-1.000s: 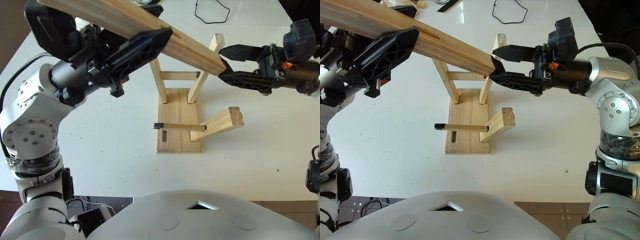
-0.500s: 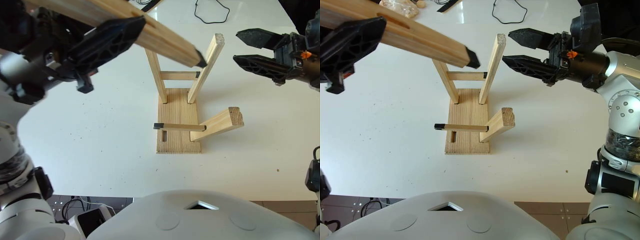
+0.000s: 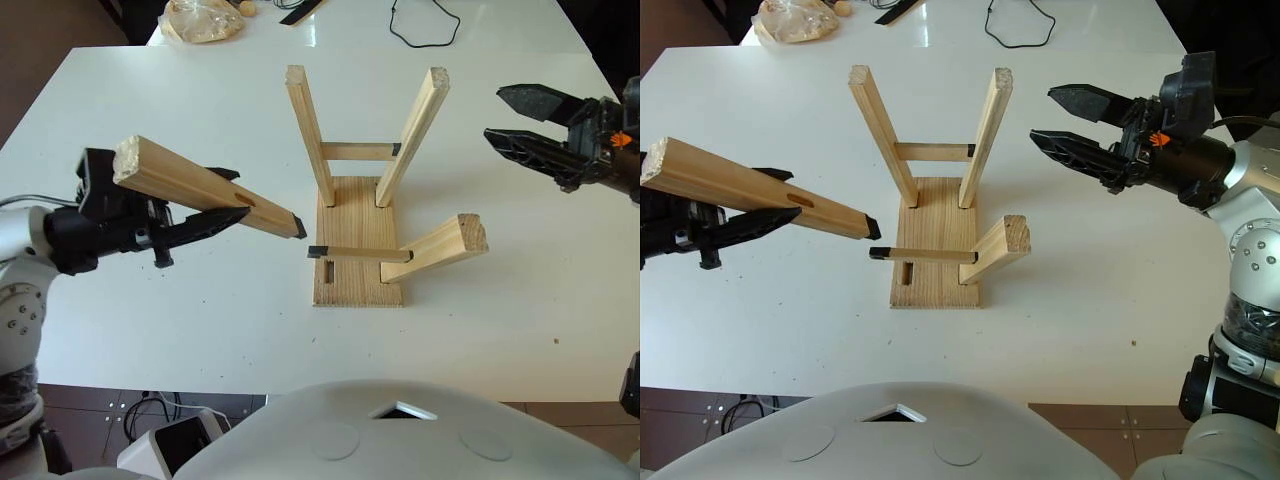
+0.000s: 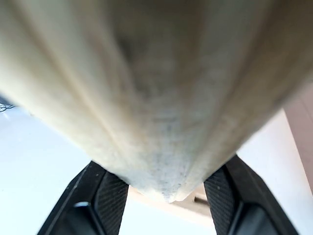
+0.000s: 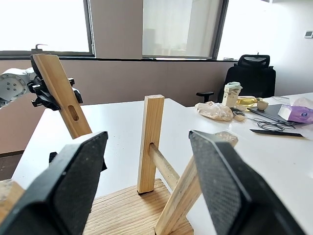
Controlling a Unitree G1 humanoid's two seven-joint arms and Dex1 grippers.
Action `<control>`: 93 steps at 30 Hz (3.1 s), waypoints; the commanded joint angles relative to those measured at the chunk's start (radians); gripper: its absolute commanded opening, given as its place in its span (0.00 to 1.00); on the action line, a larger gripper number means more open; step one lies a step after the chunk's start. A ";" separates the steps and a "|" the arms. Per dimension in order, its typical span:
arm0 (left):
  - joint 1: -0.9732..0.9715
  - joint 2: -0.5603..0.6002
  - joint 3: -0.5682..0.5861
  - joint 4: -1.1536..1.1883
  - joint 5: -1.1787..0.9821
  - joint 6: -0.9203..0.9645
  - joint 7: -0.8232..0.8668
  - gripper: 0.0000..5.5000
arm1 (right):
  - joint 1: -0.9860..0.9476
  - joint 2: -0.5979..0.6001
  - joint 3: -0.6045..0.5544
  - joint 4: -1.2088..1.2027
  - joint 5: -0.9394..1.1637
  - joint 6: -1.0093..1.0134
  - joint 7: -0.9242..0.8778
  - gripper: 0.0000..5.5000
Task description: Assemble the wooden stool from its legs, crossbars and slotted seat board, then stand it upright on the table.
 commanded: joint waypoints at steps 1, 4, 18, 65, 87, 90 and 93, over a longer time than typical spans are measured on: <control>-0.013 -0.080 -0.066 0.057 0.119 -0.134 -0.016 0.37 | -0.009 -0.009 0.014 0.005 -0.001 0.001 0.003 0.56; 0.046 -0.088 -0.111 0.073 0.196 -0.223 -0.099 0.37 | -0.030 -0.015 0.029 0.020 -0.003 0.001 0.015 0.56; 0.063 -0.106 -0.231 0.070 0.268 -0.336 -0.165 0.37 | -0.038 -0.024 0.079 0.038 -0.040 -0.019 0.052 0.56; -0.165 -0.059 -0.539 -0.065 0.278 0.112 0.142 0.37 | -0.172 0.170 0.141 -0.295 0.208 0.073 -0.446 0.56; -0.182 -0.096 -0.614 -0.077 0.341 0.110 0.192 0.37 | 0.199 0.150 0.491 -0.412 -0.267 -0.015 -0.534 0.56; -0.199 -0.103 -0.604 -0.088 0.311 0.134 0.198 0.37 | 0.292 0.125 0.603 -0.339 -0.424 -0.083 -0.514 0.56; -0.224 -0.105 -0.605 -0.099 0.301 0.156 0.200 0.37 | 0.350 0.112 0.727 -0.213 -0.610 -0.208 -0.498 0.56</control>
